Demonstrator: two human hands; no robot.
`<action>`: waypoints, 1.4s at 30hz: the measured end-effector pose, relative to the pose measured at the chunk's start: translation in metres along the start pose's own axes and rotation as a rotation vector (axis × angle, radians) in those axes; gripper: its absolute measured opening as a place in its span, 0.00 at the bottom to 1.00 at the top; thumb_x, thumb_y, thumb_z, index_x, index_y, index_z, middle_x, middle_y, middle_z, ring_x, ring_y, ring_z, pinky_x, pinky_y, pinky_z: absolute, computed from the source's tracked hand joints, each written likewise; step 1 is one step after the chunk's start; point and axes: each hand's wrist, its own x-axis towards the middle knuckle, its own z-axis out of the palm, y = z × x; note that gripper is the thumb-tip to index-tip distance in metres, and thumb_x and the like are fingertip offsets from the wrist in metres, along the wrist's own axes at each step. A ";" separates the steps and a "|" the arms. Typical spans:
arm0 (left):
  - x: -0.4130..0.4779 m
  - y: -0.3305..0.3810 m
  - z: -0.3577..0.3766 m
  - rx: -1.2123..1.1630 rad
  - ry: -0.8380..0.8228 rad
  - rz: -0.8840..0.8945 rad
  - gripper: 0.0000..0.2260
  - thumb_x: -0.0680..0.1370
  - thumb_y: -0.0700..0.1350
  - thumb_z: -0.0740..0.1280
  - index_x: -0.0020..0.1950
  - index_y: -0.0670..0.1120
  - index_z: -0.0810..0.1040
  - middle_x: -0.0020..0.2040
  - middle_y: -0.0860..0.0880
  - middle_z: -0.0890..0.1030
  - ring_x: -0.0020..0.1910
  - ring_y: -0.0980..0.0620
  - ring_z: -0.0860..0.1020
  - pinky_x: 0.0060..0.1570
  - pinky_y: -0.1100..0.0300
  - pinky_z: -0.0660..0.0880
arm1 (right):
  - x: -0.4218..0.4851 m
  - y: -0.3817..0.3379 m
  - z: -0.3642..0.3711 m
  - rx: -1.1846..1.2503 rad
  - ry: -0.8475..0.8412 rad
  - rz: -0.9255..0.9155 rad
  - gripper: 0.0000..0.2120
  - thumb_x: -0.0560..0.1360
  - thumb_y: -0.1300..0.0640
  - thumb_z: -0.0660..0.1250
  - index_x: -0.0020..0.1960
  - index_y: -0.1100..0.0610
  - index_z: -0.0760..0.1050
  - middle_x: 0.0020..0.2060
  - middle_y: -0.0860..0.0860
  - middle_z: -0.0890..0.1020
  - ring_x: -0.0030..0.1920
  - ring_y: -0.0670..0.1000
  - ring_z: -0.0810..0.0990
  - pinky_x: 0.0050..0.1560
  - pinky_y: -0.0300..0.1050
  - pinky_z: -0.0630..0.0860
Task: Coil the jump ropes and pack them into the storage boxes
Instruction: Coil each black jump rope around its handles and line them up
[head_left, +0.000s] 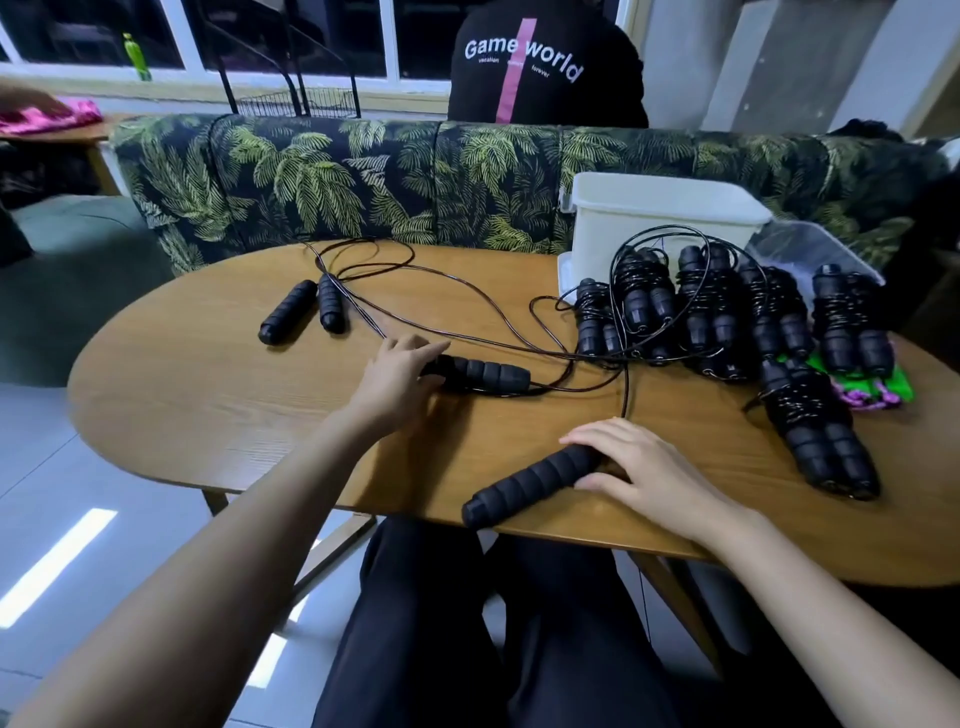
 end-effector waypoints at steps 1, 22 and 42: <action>0.001 0.000 0.001 0.029 0.042 0.011 0.19 0.78 0.42 0.68 0.70 0.48 0.75 0.63 0.44 0.76 0.61 0.42 0.70 0.59 0.44 0.70 | 0.002 0.000 0.002 -0.002 0.016 -0.003 0.19 0.77 0.45 0.67 0.67 0.43 0.72 0.60 0.32 0.69 0.62 0.34 0.65 0.67 0.40 0.63; -0.062 -0.009 -0.013 -0.404 -0.101 -0.015 0.22 0.77 0.64 0.61 0.66 0.54 0.76 0.59 0.53 0.77 0.61 0.52 0.73 0.61 0.55 0.70 | 0.063 -0.019 0.027 -0.063 0.293 -0.001 0.24 0.66 0.40 0.73 0.54 0.54 0.77 0.55 0.46 0.73 0.56 0.46 0.67 0.52 0.43 0.68; -0.068 -0.020 0.000 -0.512 -0.055 0.154 0.20 0.71 0.60 0.71 0.61 0.55 0.79 0.63 0.56 0.75 0.64 0.59 0.74 0.63 0.62 0.71 | 0.058 -0.005 0.024 0.074 0.246 0.038 0.08 0.75 0.48 0.65 0.48 0.50 0.80 0.45 0.36 0.76 0.51 0.40 0.69 0.55 0.43 0.62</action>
